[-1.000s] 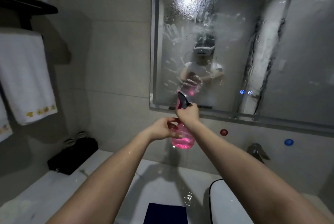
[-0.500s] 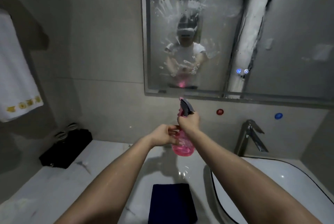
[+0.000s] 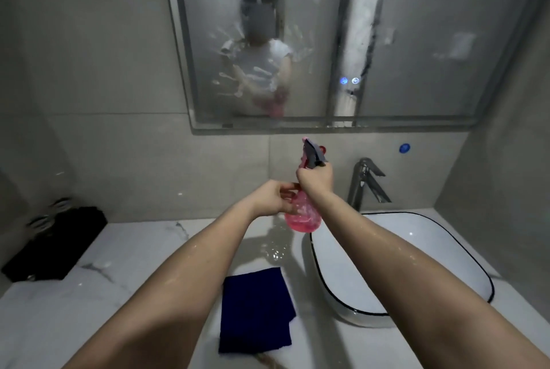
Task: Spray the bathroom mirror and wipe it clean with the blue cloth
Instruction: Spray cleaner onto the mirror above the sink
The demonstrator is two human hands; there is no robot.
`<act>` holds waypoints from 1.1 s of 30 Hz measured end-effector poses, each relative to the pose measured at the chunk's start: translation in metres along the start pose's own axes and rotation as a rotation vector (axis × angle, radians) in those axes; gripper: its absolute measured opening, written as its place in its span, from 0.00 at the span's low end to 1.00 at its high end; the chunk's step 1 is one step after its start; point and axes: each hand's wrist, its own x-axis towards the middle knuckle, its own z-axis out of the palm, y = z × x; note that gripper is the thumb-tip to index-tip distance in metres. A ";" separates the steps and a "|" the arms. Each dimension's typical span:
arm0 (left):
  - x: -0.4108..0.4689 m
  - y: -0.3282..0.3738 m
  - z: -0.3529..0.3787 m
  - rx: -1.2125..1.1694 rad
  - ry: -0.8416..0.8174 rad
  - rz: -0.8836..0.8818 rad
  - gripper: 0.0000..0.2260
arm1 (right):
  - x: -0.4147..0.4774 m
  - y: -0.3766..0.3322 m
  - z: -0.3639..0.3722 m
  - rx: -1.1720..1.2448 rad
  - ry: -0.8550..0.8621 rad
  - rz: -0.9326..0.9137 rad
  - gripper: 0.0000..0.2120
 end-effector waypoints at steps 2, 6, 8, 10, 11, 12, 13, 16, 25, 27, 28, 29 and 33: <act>0.009 0.007 0.013 -0.015 -0.016 0.012 0.25 | 0.006 0.003 -0.018 0.002 0.013 0.035 0.05; 0.028 0.027 0.043 -0.013 -0.059 0.045 0.27 | 0.023 0.009 -0.060 -0.028 0.062 0.034 0.07; 0.038 0.040 0.060 0.004 -0.085 0.062 0.27 | 0.033 0.010 -0.082 -0.046 0.102 0.016 0.06; 0.046 0.053 0.079 -0.003 -0.086 0.083 0.27 | 0.042 0.011 -0.105 -0.091 0.115 0.027 0.03; 0.050 0.061 0.089 -0.015 -0.083 0.092 0.27 | 0.046 0.012 -0.117 -0.106 0.113 0.047 0.03; 0.054 0.067 0.098 -0.026 -0.081 0.099 0.27 | 0.051 0.014 -0.128 -0.106 0.111 0.065 0.05; 0.058 0.073 0.107 -0.031 -0.082 0.104 0.27 | 0.056 0.015 -0.139 -0.107 0.104 0.070 0.07; 0.070 0.092 0.132 -0.021 -0.096 0.118 0.25 | 0.070 0.020 -0.169 -0.108 0.082 0.058 0.11; 0.101 0.137 0.201 0.017 -0.128 0.121 0.26 | 0.099 0.036 -0.256 -0.076 0.119 0.064 0.11; 0.110 0.149 0.217 0.028 -0.139 0.120 0.25 | 0.106 0.039 -0.276 -0.090 0.127 0.044 0.10; 0.115 0.154 0.226 0.037 -0.149 0.125 0.25 | 0.111 0.042 -0.286 -0.100 0.128 0.035 0.09; 0.122 0.159 0.235 0.051 -0.158 0.134 0.25 | 0.115 0.043 -0.297 -0.106 0.130 0.031 0.08; 0.146 0.183 0.276 0.090 -0.170 0.174 0.23 | 0.136 0.050 -0.346 -0.131 0.089 0.005 0.11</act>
